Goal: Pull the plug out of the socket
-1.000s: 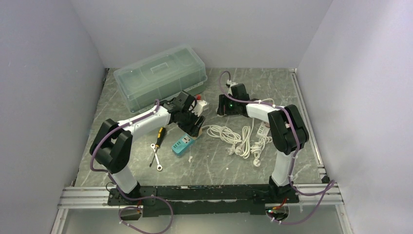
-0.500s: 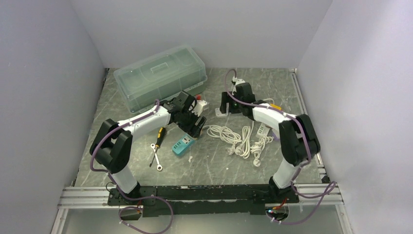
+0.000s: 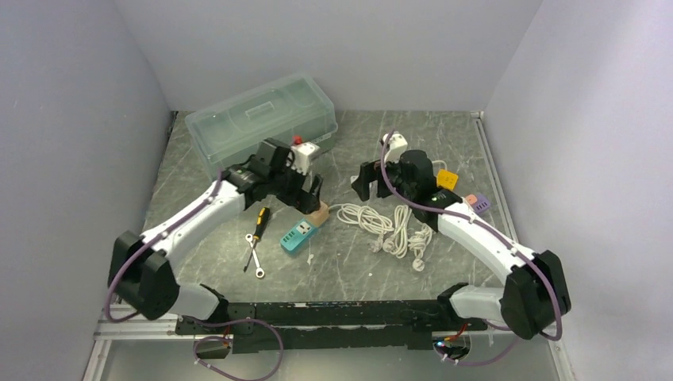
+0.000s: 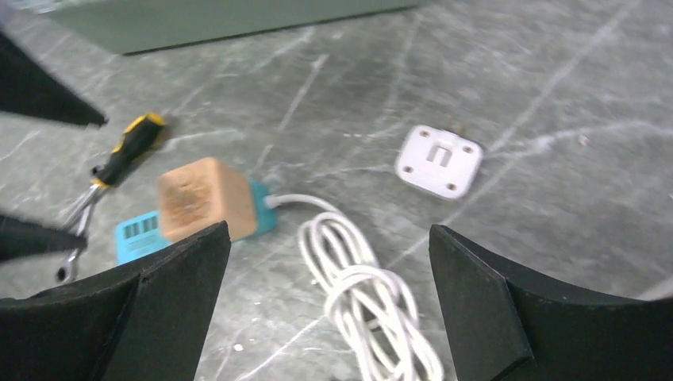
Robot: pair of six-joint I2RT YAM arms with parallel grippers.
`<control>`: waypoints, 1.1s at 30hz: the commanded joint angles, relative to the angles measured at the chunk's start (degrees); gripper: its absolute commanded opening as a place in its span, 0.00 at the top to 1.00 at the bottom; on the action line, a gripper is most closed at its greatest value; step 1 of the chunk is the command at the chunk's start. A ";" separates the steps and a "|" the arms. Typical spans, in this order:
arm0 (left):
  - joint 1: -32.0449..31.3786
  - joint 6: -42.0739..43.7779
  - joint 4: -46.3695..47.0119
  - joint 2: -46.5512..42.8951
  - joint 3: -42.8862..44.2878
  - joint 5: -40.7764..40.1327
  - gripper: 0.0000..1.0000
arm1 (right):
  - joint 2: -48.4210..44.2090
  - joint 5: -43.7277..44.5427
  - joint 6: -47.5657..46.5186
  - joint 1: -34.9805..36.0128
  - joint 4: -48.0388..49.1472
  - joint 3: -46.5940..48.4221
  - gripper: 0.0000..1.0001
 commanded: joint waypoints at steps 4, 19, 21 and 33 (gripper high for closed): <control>15.73 -6.95 -0.40 -9.95 -5.30 -0.64 0.00 | 0.44 6.86 -3.82 12.85 -5.03 5.36 0.00; 19.17 -7.49 -1.18 -11.56 -5.43 -6.27 0.00 | 23.32 12.88 -8.79 25.38 -13.89 21.86 0.00; 19.14 -7.50 -1.21 -11.11 -5.37 -5.67 0.00 | 24.84 13.26 -9.19 26.22 -14.41 23.32 0.00; 19.12 -6.87 -0.53 -10.61 -5.59 -2.80 0.00 | 32.18 16.78 -10.32 27.39 -15.82 27.79 0.06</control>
